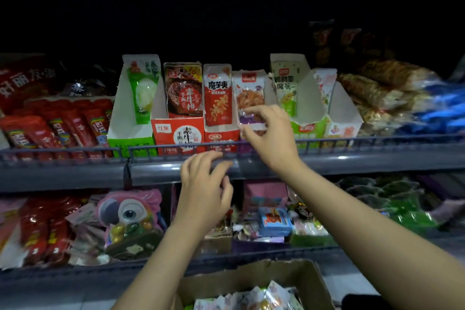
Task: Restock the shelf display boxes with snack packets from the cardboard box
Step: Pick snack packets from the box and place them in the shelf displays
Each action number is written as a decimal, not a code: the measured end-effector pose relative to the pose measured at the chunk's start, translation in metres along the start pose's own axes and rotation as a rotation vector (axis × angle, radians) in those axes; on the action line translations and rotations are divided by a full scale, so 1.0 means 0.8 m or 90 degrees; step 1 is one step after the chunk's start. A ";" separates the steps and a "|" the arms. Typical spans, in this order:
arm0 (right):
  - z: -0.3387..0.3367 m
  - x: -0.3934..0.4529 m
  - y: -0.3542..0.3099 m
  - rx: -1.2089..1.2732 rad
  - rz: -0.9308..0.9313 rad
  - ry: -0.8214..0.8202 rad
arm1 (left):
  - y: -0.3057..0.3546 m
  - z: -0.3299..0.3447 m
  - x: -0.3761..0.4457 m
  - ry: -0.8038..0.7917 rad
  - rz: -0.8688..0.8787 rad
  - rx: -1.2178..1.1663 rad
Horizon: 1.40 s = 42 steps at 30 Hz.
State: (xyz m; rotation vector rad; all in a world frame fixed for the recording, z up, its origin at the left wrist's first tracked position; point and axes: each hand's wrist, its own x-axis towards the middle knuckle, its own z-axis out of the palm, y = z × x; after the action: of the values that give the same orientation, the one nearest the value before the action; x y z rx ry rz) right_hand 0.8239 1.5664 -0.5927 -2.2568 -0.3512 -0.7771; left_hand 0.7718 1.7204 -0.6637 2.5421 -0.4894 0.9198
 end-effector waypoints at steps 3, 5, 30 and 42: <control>0.000 -0.064 0.016 0.019 0.027 -0.006 | 0.011 0.010 -0.035 -0.049 -0.040 -0.020; 0.002 -0.107 0.029 0.029 0.069 -0.023 | 0.017 0.019 -0.057 -0.109 -0.080 -0.026; 0.138 -0.464 0.236 -0.007 0.650 -0.377 | 0.026 0.254 -0.308 -0.646 -0.421 -0.168; 0.140 -0.511 0.284 -0.059 0.745 -0.372 | 0.047 0.313 -0.347 -0.661 -0.658 -0.306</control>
State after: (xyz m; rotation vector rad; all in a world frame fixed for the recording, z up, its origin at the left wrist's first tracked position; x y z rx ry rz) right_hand 0.6550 1.4746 -1.0338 -2.2149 0.7274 0.4800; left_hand 0.6864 1.6224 -1.0160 2.1258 0.3400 -0.8044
